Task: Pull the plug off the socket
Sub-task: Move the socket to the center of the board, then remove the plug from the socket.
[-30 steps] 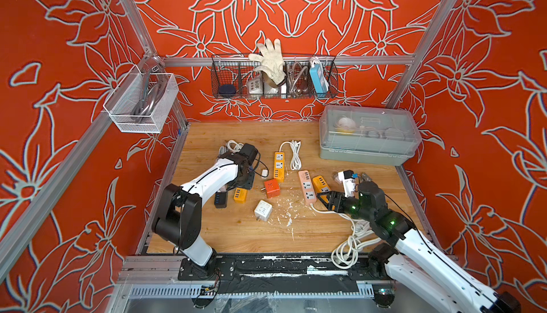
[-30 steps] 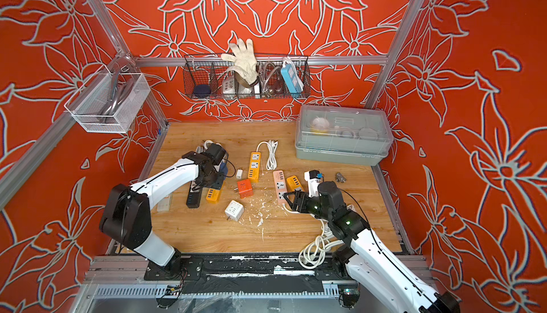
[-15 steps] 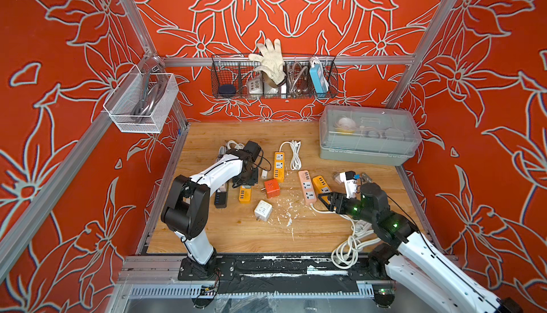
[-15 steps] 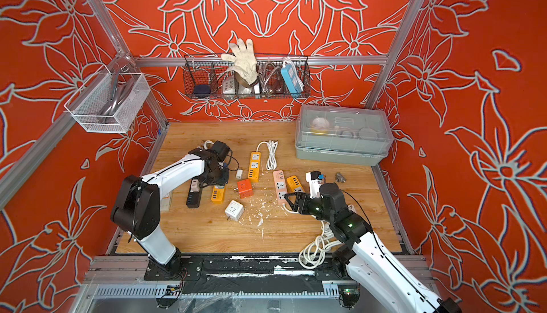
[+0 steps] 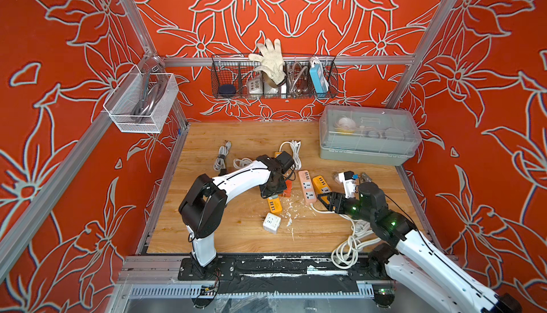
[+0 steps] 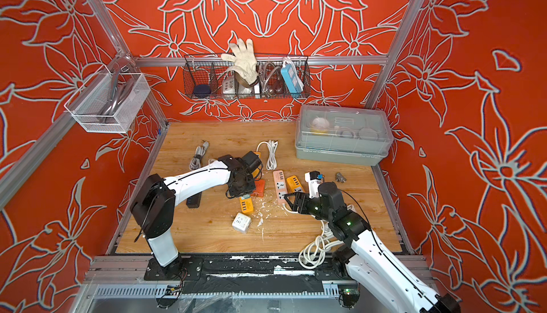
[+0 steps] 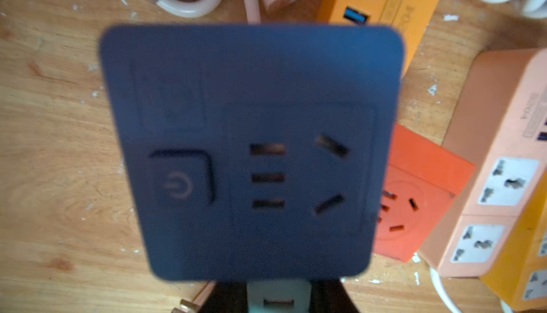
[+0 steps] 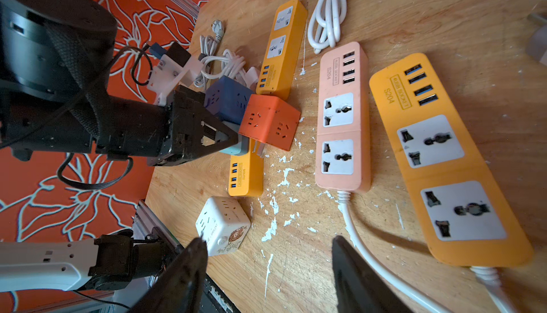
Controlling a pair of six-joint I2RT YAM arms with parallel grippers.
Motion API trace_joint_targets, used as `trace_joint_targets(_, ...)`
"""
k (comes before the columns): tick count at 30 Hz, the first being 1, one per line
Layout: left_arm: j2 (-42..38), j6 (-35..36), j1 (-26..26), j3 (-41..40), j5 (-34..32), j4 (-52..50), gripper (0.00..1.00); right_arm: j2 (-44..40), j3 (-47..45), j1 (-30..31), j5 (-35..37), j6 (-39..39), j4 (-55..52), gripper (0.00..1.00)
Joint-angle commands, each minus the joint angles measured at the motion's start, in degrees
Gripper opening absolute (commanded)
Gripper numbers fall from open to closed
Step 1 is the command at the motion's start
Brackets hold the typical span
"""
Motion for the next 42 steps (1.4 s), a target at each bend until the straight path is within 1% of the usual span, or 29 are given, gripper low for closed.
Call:
trace_joint_targets(1,2.4,-3.0,-1.3,1.2,4.4,0.7,0.26,-1.5,-0.5,0.2,1.2,0.0,-0.7,0.7)
trace_joint_targets(2,2.4,-2.9,-1.4,1.2,5.3,1.2,0.3,-1.7,-0.5,0.2,1.2,-0.1,-1.0,0.7)
trace_joint_targets(4,1.7,-2.3,-1.4,1.2,5.5,1.2,0.47,-1.9,-0.3,0.2,1.4,-0.3,-1.2,0.7)
trace_joint_targets(5,0.9,-1.4,-1.4,1.0,5.4,1.4,0.53,-1.8,-0.2,0.2,1.4,-0.4,-1.3,0.7)
trace_joint_targets(7,-0.7,0.0,-1.3,1.0,4.6,0.7,0.6,-1.8,0.1,0.2,1.3,-0.6,-1.4,0.7)
trace_joint_targets(11,-6.4,3.5,-1.2,0.3,4.3,0.1,0.64,-0.8,0.8,0.2,0.5,-1.1,-0.8,0.7)
trace_joint_targets(15,-16.0,8.6,-0.8,-2.3,0.5,-0.3,0.64,2.6,1.1,0.2,-4.3,-0.4,3.7,0.69)
trace_joint_targets(17,-22.2,12.3,0.2,-6.7,-0.5,2.2,0.65,5.2,1.2,0.3,-8.4,0.5,8.0,0.69)
trace_joint_targets(19,-29.5,15.0,2.1,-14.2,-1.9,6.4,0.72,8.7,2.2,0.9,-11.8,0.7,11.8,0.67)
trace_joint_targets(20,-32.7,15.4,3.7,-18.1,-1.3,8.6,0.75,10.5,3.5,1.6,-12.0,0.0,11.4,0.67)
trace_joint_targets(22,-40.4,16.4,9.2,-27.3,4.7,15.1,0.77,14.5,7.6,4.4,-10.9,-3.6,8.0,0.67)
trace_joint_targets(24,-46.8,15.0,15.4,-35.4,12.3,21.4,0.82,18.6,12.1,7.7,-7.9,-7.0,3.3,0.67)
trace_joint_targets(25,-50.8,14.0,18.7,-39.3,16.9,24.8,0.83,21.0,14.6,9.6,-5.4,-9.0,-0.6,0.67)
trace_joint_targets(27,-54.2,11.5,22.8,-44.0,22.9,28.9,0.85,26.1,20.1,12.9,-0.5,-12.3,-6.7,0.67)
trace_joint_targets(28,-54.7,10.6,23.7,-45.2,24.5,29.7,0.85,28.8,22.9,14.5,2.1,-13.6,-9.7,0.67)
trace_joint_targets(31,-53.0,8.7,23.9,-46.5,27.5,31.4,0.85,37.5,31.3,18.9,9.9,-16.8,-17.9,0.67)
trace_joint_targets(33,-51.7,6.7,23.9,-47.7,28.4,32.6,0.84,42.9,36.9,21.6,14.6,-18.2,-22.6,0.67)
trace_joint_targets(35,-51.2,4.7,23.9,-49.1,28.0,33.3,0.84,47.5,41.6,23.9,20.1,-17.4,-25.6,0.68)
trace_joint_targets(39,-51.3,1.1,23.9,-52.0,27.2,34.6,0.83,56.1,50.3,26.5,29.2,-13.1,-31.4,0.69)
trace_joint_targets(42,-50.9,-0.1,23.9,-53.0,27.4,35.5,0.83,60.6,54.5,27.7,31.0,-13.2,-32.1,0.69)
